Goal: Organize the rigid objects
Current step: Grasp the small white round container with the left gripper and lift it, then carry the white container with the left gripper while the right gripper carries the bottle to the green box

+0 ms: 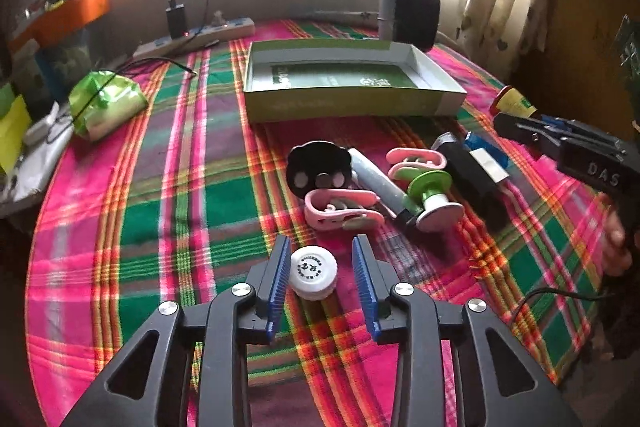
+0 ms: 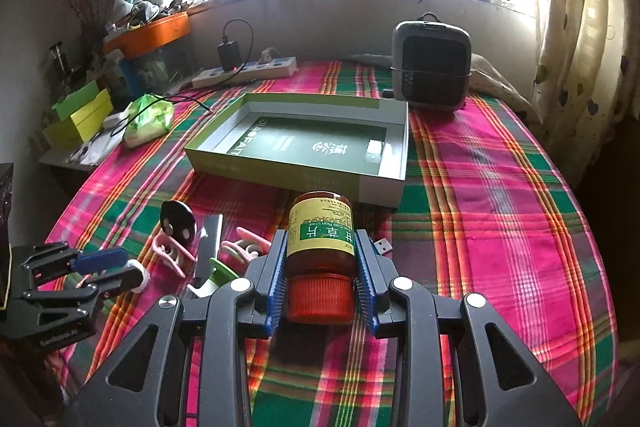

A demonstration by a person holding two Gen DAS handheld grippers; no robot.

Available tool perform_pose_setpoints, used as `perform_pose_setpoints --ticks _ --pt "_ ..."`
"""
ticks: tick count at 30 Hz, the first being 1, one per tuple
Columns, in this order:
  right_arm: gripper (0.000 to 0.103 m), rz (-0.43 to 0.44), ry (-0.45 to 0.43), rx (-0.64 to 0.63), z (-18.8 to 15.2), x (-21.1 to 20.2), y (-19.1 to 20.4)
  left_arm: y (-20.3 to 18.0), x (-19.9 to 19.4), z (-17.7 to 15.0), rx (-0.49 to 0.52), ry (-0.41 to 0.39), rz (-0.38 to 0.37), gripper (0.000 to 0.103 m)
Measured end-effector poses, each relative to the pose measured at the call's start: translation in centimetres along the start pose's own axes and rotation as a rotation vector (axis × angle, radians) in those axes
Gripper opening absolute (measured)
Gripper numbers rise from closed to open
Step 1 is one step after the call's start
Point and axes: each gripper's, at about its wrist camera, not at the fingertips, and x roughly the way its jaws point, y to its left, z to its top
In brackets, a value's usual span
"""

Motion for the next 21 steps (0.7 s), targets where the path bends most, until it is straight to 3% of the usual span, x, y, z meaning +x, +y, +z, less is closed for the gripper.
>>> perform_pose_setpoints --ticks 7,21 --pt "0.033 -0.007 -0.002 0.006 -0.1 -0.2 -0.1 0.4 1.3 -0.4 -0.018 0.045 0.021 0.031" --pt "0.033 -0.01 -0.001 0.007 -0.1 -0.1 -0.3 1.0 0.9 0.0 -0.037 0.032 0.028 0.026"
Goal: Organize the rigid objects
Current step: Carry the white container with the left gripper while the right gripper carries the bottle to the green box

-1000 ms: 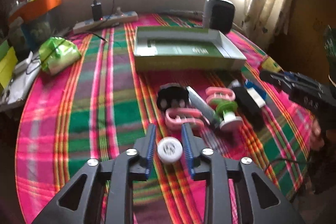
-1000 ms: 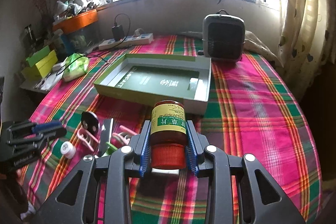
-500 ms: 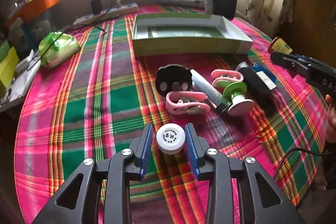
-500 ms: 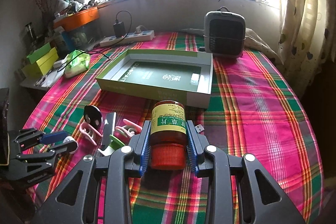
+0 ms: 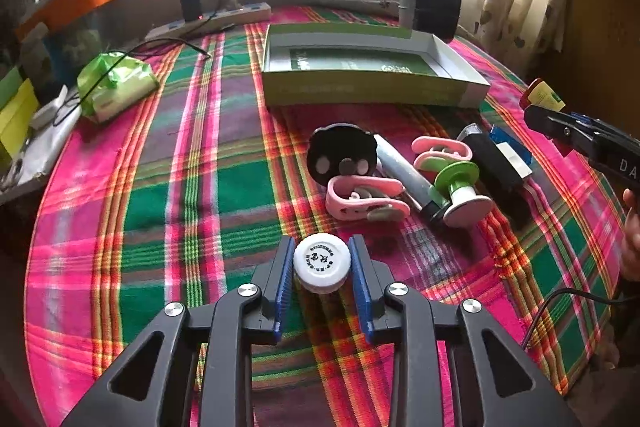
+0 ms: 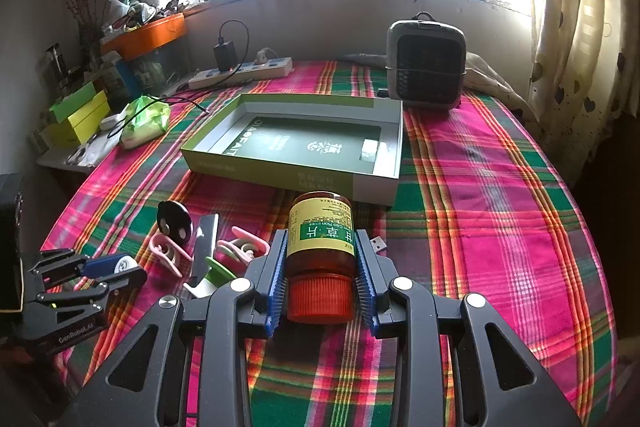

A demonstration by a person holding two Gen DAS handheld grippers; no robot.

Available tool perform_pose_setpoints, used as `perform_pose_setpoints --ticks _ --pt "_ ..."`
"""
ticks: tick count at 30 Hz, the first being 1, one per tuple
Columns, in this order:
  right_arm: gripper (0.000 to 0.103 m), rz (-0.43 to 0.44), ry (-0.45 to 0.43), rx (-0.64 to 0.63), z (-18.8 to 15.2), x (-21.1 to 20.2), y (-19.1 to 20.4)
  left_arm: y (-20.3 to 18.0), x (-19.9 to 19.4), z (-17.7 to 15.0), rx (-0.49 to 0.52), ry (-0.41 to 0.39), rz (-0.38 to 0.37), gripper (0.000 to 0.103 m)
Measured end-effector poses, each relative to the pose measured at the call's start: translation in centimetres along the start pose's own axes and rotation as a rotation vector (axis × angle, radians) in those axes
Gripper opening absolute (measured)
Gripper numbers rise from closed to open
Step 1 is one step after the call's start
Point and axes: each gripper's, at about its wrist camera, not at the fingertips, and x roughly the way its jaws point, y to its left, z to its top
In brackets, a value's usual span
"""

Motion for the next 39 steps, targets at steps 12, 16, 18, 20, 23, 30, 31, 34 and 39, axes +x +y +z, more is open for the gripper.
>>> perform_pose_setpoints --ticks 12,16,18,20,23,30,31,34,39 --pt "0.033 -0.029 -0.042 -0.024 2.8 -0.2 -0.7 0.6 -1.7 7.1 0.049 -0.133 0.003 0.026" --pt "0.033 -0.035 -0.047 -0.035 4.2 0.4 -1.0 0.5 -1.0 9.7 0.066 -0.15 -0.005 0.026" --pt "0.033 -0.039 -0.046 -0.051 4.9 0.9 -1.1 0.5 -0.2 10.9 0.067 -0.147 -0.01 0.026" --pt "0.033 -0.042 -0.037 -0.054 5.6 1.6 -1.3 0.6 0.7 11.9 0.062 -0.138 -0.014 0.026" --pt "0.033 -0.036 -0.026 -0.06 6.7 3.0 -1.5 0.4 2.3 13.2 0.066 -0.128 -0.005 0.026" --pt "0.033 -0.023 0.029 -0.051 8.5 6.9 -1.9 0.2 7.0 15.8 0.022 -0.061 -0.024 0.026" --pt "0.033 -0.018 0.041 -0.055 8.7 7.6 -1.9 0.0 7.4 16.0 0.027 -0.058 -0.015 0.026" --pt "0.033 -0.02 0.071 -0.046 9.3 9.3 -2.2 -0.3 8.7 16.7 0.038 -0.052 -0.019 0.026" --pt "0.033 -0.035 0.11 -0.046 10.2 11.8 -2.5 -0.1 11.0 17.9 0.028 -0.019 0.002 0.026"
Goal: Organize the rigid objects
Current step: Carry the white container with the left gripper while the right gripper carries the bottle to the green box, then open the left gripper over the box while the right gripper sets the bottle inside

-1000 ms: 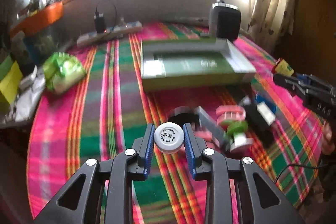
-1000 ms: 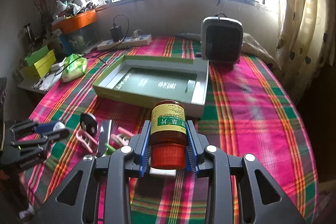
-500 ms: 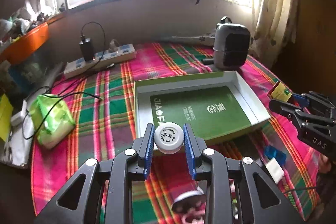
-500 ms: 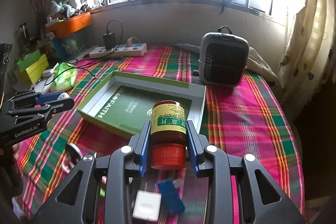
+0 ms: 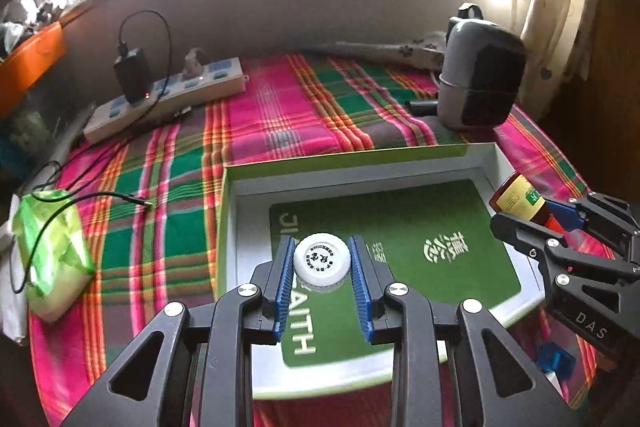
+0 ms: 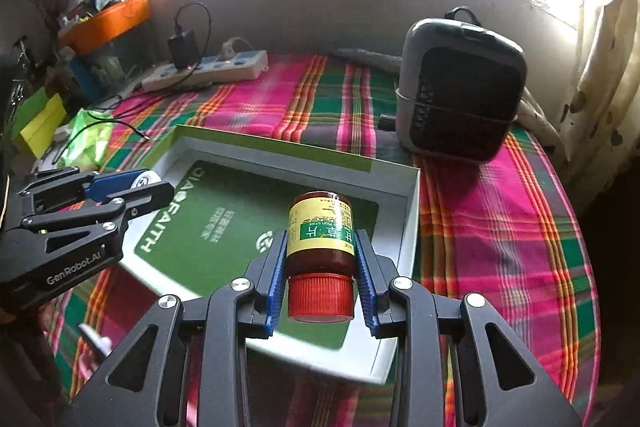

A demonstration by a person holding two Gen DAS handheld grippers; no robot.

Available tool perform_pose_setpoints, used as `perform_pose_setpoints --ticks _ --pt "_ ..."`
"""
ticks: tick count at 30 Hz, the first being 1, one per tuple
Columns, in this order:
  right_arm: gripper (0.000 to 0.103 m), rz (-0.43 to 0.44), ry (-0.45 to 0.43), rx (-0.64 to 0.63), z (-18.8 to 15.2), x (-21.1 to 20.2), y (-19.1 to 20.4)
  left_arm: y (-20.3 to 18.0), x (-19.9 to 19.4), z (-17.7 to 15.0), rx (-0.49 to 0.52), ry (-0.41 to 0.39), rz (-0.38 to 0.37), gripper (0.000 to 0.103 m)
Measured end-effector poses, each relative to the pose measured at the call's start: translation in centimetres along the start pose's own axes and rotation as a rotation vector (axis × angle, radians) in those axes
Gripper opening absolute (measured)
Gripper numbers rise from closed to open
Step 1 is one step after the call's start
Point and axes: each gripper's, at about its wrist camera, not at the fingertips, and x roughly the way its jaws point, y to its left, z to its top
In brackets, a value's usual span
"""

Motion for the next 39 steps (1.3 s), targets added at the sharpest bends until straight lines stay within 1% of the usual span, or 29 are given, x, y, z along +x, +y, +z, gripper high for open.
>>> perform_pose_setpoints --ticks 4,6,10,19,25,27,28,29,30,31,34,36,39 --pt "0.033 0.004 0.024 0.008 0.6 1.4 -0.3 -0.2 1.2 0.4 0.015 0.009 0.02 0.026" --pt "0.033 0.002 0.038 0.02 0.8 2.1 -0.5 -0.1 1.6 0.4 0.012 0.013 0.013 0.026" --pt "0.033 0.02 0.062 0.039 0.9 3.4 -0.7 -0.1 2.4 0.5 0.009 0.033 0.027 0.026" --pt "0.033 0.028 0.081 0.067 0.9 4.2 -1.0 -0.2 3.5 0.3 0.012 0.052 0.018 0.026" --pt "0.033 0.027 0.089 0.07 1.0 4.7 -1.0 0.6 3.5 0.4 -0.02 0.045 0.015 0.027" --pt "0.035 0.03 0.089 0.073 1.0 4.7 -1.0 0.8 3.5 0.3 -0.028 0.045 0.015 0.03" --pt "0.039 0.034 0.089 0.074 1.0 4.7 -1.0 0.8 3.5 0.3 -0.027 0.044 0.014 0.035" --pt "0.042 0.039 0.088 0.075 1.1 4.7 -1.0 0.9 3.4 0.2 -0.029 0.042 0.01 0.037" --pt "0.048 0.051 0.084 0.074 1.1 4.6 -1.0 0.9 3.1 0.2 -0.033 0.038 0.002 0.037" --pt "0.05 0.058 0.079 0.074 1.1 4.3 -1.0 1.0 2.7 0.2 -0.033 0.029 -0.011 0.038" --pt "0.05 0.069 0.035 0.06 1.2 3.0 -1.1 1.5 1.3 0.1 -0.038 -0.01 -0.021 0.039" --pt "0.05 0.065 -0.01 0.053 1.4 1.5 -1.4 2.2 0.3 0.0 -0.056 -0.026 -0.012 0.04" --pt "0.05 0.069 -0.043 0.071 1.5 -0.2 -2.5 3.4 -1.1 -0.5 -0.085 -0.053 0.01 0.04"
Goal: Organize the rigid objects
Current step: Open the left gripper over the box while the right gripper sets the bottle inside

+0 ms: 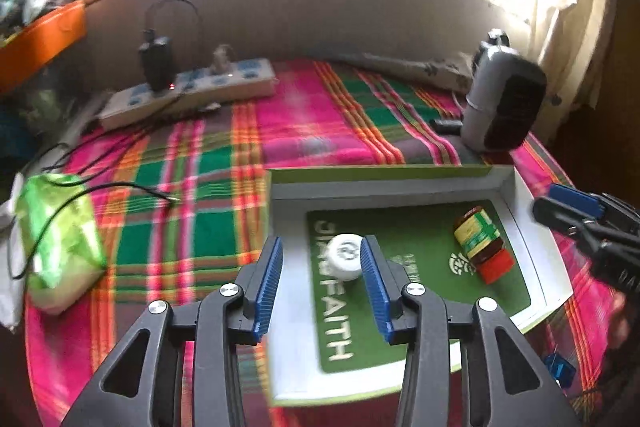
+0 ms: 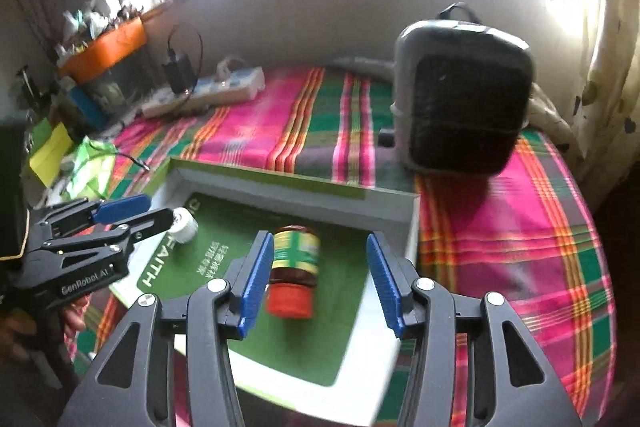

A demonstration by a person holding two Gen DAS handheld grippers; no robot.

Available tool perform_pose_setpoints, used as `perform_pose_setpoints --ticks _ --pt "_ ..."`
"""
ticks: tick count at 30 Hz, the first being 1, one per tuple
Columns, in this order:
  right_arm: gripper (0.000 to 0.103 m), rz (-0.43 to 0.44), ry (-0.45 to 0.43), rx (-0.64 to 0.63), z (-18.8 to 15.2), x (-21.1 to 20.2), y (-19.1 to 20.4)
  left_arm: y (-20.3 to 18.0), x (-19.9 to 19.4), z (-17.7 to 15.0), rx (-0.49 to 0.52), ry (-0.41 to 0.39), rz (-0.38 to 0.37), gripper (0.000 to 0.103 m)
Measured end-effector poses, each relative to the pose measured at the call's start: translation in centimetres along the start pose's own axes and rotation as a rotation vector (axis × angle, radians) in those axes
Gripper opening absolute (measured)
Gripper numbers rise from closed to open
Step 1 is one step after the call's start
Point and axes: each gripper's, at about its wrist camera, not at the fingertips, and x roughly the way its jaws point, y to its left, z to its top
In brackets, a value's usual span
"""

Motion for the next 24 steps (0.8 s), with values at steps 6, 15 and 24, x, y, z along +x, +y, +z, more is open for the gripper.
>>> perform_pose_setpoints --ticks 6,15,24 --pt "0.05 -0.075 0.023 0.033 -1.0 -1.7 -2.2 2.3 -0.7 -0.8 -0.029 0.031 0.064 0.04" --pt "0.041 -0.088 0.135 0.043 -2.9 0.4 -3.0 3.0 0.9 -3.7 -0.006 0.159 0.092 0.04" --pt "0.013 -0.041 0.168 -0.009 -2.4 2.0 -2.1 3.3 -0.3 -4.8 -0.036 0.157 0.106 0.04"
